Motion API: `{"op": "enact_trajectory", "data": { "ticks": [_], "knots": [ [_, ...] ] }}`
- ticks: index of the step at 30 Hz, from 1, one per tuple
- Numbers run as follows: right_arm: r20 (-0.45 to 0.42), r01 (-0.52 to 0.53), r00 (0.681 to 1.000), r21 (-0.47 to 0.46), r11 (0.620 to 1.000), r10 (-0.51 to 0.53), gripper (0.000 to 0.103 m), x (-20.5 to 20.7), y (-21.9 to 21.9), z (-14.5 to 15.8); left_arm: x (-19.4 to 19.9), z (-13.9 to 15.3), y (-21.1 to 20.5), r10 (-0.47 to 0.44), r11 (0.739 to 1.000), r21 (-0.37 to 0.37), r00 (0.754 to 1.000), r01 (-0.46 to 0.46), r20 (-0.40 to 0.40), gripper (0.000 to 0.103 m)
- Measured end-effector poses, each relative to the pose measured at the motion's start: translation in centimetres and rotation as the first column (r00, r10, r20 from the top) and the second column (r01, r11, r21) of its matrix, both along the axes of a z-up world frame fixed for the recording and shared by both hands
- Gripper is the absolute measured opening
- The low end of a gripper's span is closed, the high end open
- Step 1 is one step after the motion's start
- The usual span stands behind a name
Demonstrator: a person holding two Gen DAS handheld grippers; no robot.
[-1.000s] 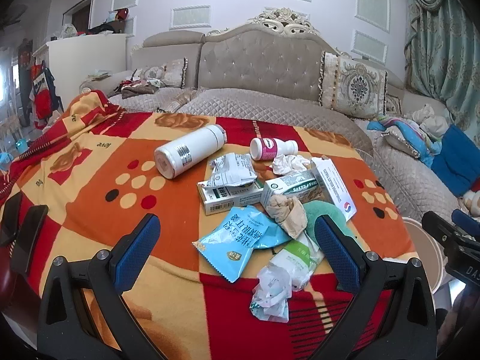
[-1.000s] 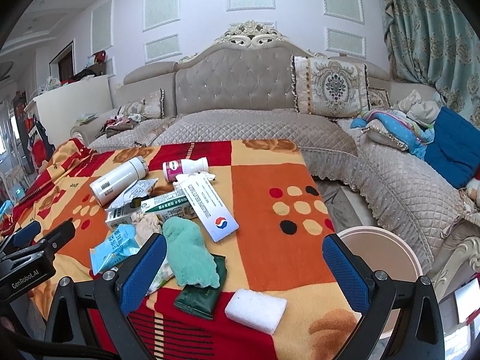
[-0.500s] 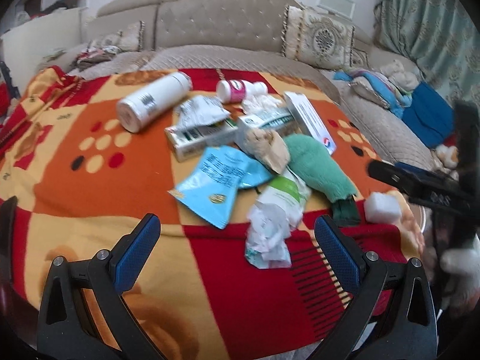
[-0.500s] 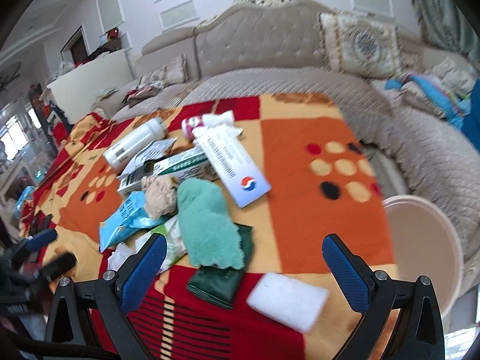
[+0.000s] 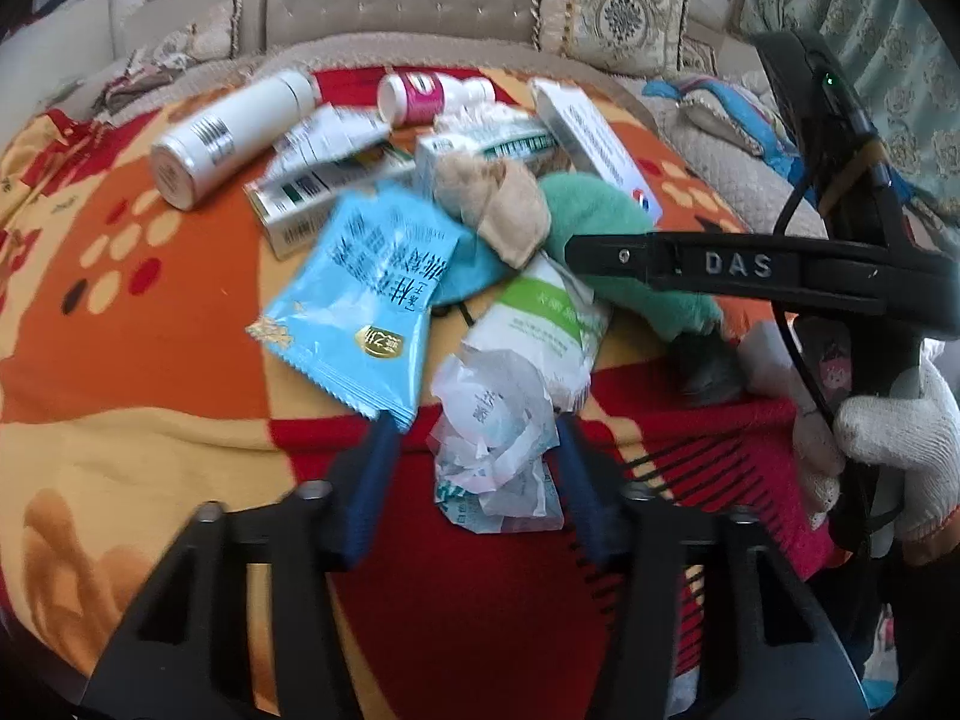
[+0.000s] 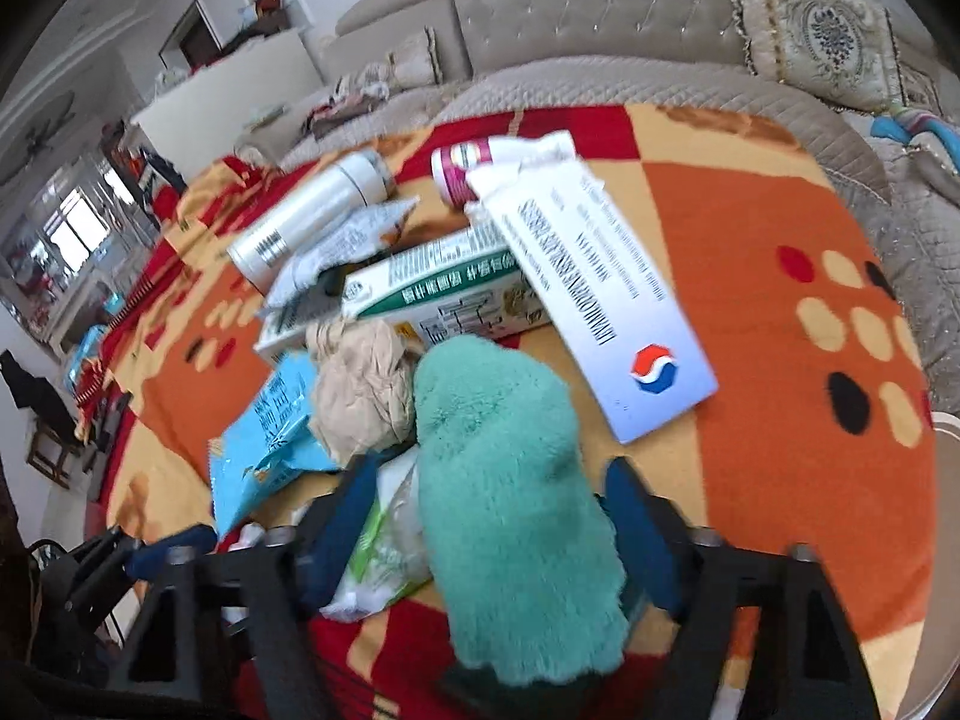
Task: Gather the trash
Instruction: 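Grasp the teal towel with the right tool while the left tool grasps a crumpled tissue, then carry both items over the white bucket and open both tools to drop them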
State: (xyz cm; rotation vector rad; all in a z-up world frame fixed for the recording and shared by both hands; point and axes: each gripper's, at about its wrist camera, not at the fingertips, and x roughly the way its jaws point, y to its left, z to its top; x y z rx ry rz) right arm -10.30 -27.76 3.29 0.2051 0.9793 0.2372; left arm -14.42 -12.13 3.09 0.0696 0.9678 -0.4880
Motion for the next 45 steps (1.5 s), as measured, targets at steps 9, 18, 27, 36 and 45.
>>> {"op": "enact_trajectory", "data": {
  "ticks": [9,18,27,36,45],
  "knots": [
    [0.099,0.003,0.995,0.043,0.999,-0.007,0.042,-3.0,-1.7,3.2,-0.7,2.4,1.5,-0.022,0.996,-0.083,1.0,0.021,-0.016,0.017],
    [0.175,0.072,0.981,0.035,0.997,-0.077,0.042,-7.5,-6.5,6.9,-2.5,7.1,-2.5,-0.118,0.986,-0.115,0.991,0.124,0.056,0.017],
    [0.142,0.287,0.948,-0.008,0.958,-0.283,0.042,-12.1,-16.7,6.6,-3.4,8.7,-13.4,-0.287,0.948,-0.125,0.956,0.292,0.06,0.017],
    [0.035,0.465,0.885,-0.043,0.884,-0.464,0.042,-15.7,-26.0,2.5,-2.7,6.8,-25.1,-0.38,0.917,-0.134,0.925,0.375,-0.018,0.017],
    [-0.041,0.548,0.835,-0.013,0.836,-0.548,0.055,-17.0,-30.3,-1.7,-1.8,4.5,-29.7,-0.369,0.925,-0.122,0.928,0.361,-0.054,0.037]
  ]
}}
